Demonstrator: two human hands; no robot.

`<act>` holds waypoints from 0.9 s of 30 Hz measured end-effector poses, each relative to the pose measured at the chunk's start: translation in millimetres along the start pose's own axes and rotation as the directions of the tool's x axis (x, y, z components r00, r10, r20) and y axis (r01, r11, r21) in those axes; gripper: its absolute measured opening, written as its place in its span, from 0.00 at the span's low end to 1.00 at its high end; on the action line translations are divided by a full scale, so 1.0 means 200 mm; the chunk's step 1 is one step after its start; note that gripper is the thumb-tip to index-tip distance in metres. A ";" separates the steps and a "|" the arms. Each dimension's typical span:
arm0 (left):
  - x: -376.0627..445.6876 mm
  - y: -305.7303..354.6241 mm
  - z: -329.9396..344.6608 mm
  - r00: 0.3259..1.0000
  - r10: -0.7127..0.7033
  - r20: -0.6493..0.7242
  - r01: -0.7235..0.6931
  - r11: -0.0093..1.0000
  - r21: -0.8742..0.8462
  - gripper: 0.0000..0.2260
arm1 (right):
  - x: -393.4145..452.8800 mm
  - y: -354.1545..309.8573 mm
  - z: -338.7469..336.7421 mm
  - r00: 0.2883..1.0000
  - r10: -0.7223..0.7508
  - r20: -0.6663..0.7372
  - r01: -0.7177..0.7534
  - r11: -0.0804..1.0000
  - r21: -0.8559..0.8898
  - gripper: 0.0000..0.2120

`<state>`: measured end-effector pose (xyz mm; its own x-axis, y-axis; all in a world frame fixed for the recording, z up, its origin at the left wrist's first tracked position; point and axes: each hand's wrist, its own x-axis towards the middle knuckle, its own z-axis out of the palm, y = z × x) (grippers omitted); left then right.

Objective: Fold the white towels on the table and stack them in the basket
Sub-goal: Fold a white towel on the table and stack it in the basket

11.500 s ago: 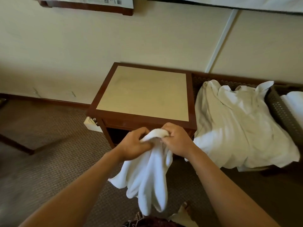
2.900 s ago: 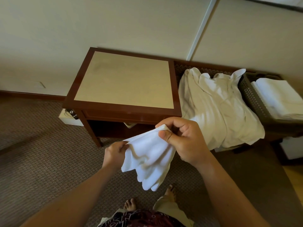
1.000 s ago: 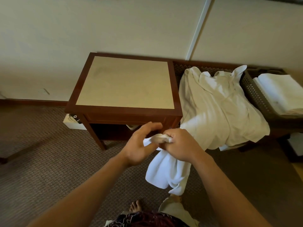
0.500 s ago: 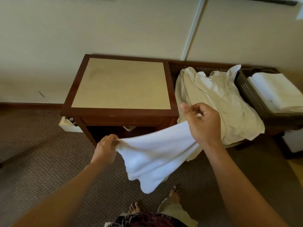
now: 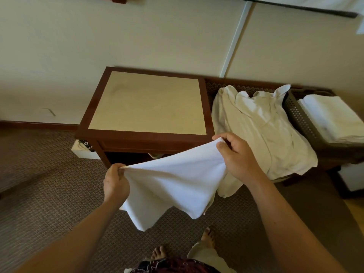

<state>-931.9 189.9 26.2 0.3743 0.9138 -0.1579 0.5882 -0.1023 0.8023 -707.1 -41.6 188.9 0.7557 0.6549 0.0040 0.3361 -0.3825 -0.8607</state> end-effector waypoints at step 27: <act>0.33 0.13 -0.25 0.748 0.664 0.000 -0.584 0.658 0.476 0.10 | 0.00 0.46 0.25 0.847 0.350 -0.401 -0.174 0.894 0.412 0.08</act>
<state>-928.3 267.6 65.2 0.6705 0.6154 0.4144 0.5093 -0.7880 0.3461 -704.0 -43.4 83.3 0.9827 0.1599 -0.0934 -0.0626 -0.1881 -0.9802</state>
